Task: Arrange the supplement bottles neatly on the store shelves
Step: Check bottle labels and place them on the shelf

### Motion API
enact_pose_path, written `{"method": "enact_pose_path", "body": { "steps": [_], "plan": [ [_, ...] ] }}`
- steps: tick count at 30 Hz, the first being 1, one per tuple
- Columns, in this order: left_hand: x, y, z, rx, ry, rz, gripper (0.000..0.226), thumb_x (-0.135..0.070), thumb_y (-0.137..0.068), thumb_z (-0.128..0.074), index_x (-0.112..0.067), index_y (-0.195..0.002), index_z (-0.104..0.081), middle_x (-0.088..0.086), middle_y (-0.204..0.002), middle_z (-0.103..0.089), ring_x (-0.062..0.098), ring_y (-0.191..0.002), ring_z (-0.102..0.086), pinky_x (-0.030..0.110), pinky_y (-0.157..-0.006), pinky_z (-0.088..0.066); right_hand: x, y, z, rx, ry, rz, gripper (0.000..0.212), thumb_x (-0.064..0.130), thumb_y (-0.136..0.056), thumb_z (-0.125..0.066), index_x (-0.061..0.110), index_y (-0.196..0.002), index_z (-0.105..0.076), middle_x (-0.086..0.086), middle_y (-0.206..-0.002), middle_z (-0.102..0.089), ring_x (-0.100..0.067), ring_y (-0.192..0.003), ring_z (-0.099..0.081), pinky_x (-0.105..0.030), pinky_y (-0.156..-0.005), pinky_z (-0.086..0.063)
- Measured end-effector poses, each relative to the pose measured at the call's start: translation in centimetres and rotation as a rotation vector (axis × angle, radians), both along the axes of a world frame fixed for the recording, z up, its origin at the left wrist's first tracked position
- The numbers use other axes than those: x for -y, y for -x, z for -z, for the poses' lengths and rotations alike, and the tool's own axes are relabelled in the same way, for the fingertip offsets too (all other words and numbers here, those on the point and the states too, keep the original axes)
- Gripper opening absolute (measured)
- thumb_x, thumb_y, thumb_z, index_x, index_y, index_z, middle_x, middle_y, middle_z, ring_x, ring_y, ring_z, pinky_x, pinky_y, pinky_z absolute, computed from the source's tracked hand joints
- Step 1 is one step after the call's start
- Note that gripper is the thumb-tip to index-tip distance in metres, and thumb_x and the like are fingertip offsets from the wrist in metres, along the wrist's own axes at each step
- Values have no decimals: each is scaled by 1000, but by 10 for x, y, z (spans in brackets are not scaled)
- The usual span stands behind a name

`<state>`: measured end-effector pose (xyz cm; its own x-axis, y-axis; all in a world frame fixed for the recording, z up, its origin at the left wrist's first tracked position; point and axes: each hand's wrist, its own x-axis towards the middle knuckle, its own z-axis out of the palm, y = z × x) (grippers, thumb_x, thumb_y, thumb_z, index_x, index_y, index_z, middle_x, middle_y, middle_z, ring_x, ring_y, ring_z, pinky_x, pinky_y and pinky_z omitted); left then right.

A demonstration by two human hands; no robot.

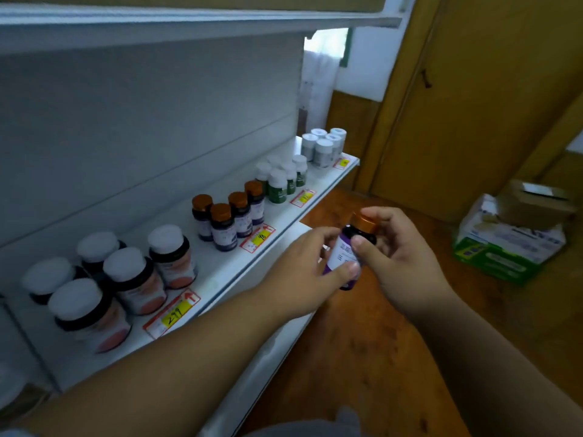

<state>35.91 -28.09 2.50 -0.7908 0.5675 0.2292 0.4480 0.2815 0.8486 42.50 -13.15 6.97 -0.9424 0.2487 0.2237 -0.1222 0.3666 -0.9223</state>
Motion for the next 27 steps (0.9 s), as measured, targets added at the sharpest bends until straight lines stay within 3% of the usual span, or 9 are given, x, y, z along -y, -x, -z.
{"method": "enact_pose_path", "body": {
  "steps": [3, 7, 13, 16, 18, 21, 23, 25, 27],
  "plan": [
    [-23, 41, 11, -43, 43, -177, 73, -71, -74, -49, -33, -135, -43, -20, -119, -51, -4, -104, -51, 20, -86, -45, -32, 60, 9, -38, -30, -112, 30, 10, -90, -65, 26, -113, -55, 31, -76, -62, 12, -69, -58, -4, -60, -43],
    [-27, 74, 12, -26, 65, -448, 70, -74, -74, -47, -42, -136, -36, -21, -122, -48, -7, -107, -48, 21, -87, -45, -47, 142, 14, 12, -78, -348, 31, 17, -89, -67, 36, -111, -55, 16, -99, -66, -4, -91, -65, -34, -83, -56],
    [6, 100, 6, -177, 71, -826, 39, -64, -81, -50, -45, -115, -46, -23, -102, -54, -9, -94, -52, 10, -78, -42, -10, 231, 19, -47, -98, -667, 28, 29, -88, -66, 45, -107, -53, 15, -101, -65, -7, -95, -66, -41, -87, -55],
    [28, 113, 14, -246, 174, -1084, 54, -58, -82, -54, -26, -126, -49, -5, -112, -57, 7, -96, -53, 27, -80, -46, 19, 267, 12, -132, -103, -731, 27, 32, -85, -68, 48, -98, -52, 24, -94, -64, 3, -84, -65, -15, -71, -53],
    [39, 125, 18, -320, 233, -1177, 52, -47, -84, -61, -19, -126, -51, 2, -113, -55, 15, -96, -53, 33, -81, -47, 36, 293, 5, -211, -94, -741, 29, 25, -84, -70, 43, -95, -52, 25, -92, -62, 5, -81, -62, -6, -64, -47],
    [40, 139, 22, -300, 472, -1187, 71, -57, -82, -61, -15, -136, -44, 7, -132, -49, 22, -119, -44, 33, -97, -38, 59, 325, 0, -261, -173, -794, 34, 19, -81, -69, 39, -95, -46, 18, -94, -59, 4, -86, -59, -4, -69, -44],
    [34, 150, 26, -128, 694, -1144, 101, -79, -74, -44, -15, -150, -22, 9, -155, -25, 25, -141, -22, 37, -115, -19, 71, 342, 2, -247, -292, -871, 33, 18, -80, -68, 33, -97, -43, 10, -96, -57, 0, -85, -57, -9, -66, -43],
    [31, 157, 31, -9, 861, -1136, 119, -91, -63, -24, -16, -154, -1, 7, -162, 2, 24, -148, 0, 37, -116, 0, 82, 353, 12, -202, -420, -991, 30, 15, -77, -67, 27, -92, -43, 6, -90, -54, -4, -77, -53, -21, -61, -40],
    [31, 162, 36, 53, 937, -1136, 125, -93, -60, -15, -11, -153, 7, 10, -161, 10, 26, -148, 9, 39, -116, 5, 91, 359, 25, -144, -540, -1096, 30, 16, -74, -70, 24, -83, -42, 6, -81, -51, -2, -67, -47, -23, -56, -33]
  ]
}}
